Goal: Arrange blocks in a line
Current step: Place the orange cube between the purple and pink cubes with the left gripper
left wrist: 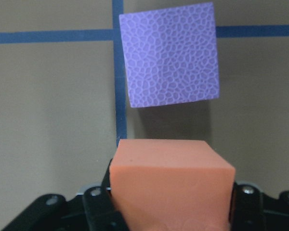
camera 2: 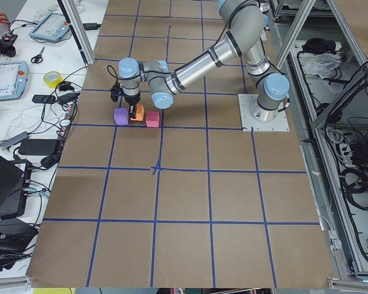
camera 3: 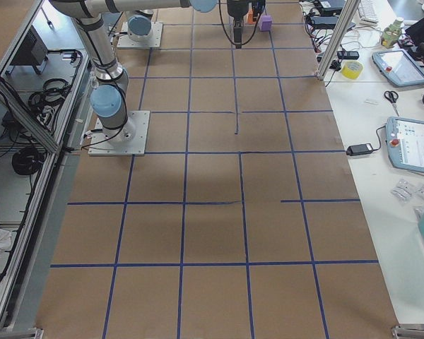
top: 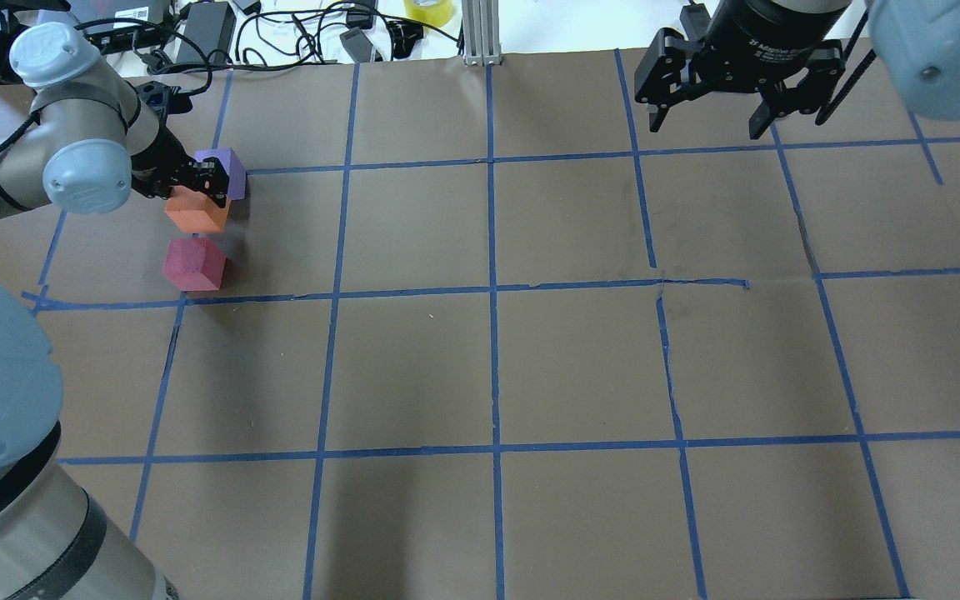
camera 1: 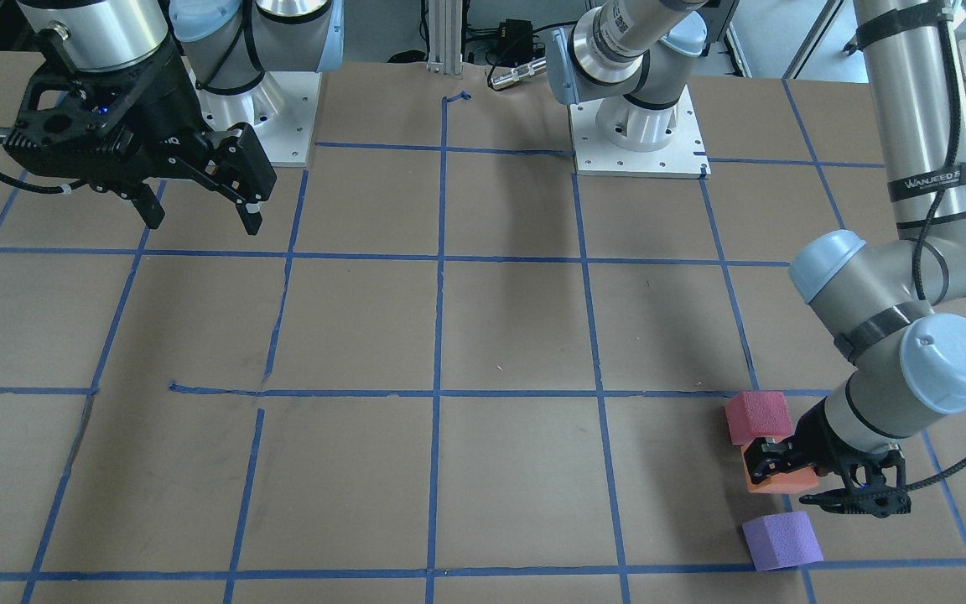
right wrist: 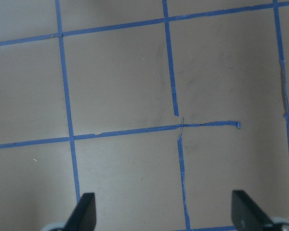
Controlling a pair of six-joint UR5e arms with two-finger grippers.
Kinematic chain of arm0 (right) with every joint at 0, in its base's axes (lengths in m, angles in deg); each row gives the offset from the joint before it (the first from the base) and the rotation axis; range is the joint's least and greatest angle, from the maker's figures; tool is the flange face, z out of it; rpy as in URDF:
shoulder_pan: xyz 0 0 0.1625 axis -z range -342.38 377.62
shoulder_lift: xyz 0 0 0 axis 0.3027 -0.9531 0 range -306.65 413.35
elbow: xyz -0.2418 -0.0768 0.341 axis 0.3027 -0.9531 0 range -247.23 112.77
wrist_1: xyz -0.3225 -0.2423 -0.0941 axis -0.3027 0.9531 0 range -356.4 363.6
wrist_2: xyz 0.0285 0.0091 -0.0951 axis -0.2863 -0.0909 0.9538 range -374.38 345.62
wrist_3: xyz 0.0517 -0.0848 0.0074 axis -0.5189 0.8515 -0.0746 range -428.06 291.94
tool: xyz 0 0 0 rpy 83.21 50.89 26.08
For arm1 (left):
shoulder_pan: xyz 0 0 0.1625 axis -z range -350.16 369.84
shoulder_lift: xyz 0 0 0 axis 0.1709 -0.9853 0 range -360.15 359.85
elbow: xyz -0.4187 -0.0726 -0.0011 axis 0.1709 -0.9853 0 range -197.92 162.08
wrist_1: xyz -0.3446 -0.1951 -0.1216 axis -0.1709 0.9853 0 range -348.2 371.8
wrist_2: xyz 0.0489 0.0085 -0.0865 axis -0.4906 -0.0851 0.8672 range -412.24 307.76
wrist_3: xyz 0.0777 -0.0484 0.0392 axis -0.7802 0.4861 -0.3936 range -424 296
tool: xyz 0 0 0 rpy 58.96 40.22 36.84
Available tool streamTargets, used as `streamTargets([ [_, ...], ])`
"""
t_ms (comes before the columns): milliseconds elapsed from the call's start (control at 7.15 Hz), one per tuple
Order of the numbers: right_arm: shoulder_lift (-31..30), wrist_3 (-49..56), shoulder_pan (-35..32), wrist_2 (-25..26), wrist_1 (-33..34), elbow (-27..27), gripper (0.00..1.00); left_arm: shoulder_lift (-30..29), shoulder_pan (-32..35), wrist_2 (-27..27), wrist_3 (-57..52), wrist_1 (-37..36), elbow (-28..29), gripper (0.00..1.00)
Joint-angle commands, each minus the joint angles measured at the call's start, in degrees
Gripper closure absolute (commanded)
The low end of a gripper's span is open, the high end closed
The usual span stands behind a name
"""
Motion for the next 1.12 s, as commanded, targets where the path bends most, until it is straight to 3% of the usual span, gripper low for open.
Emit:
streamTargets([
  [0, 0.0, 0.0, 0.0, 0.0, 0.0, 0.0, 0.0, -0.96, 0.0, -0.06, -0.18, -0.15, -0.28, 0.88],
  [839, 0.0, 0.0, 0.0, 0.0, 0.0, 0.0, 0.0, -3.51, 0.0, -0.68, 1.93, -3.49, 0.16, 0.87],
  [979, 0.0, 0.0, -0.09, 0.0, 0.0, 0.0, 0.0, -3.6, 0.0, -0.68, 1.84, -3.49, 0.42, 0.74],
])
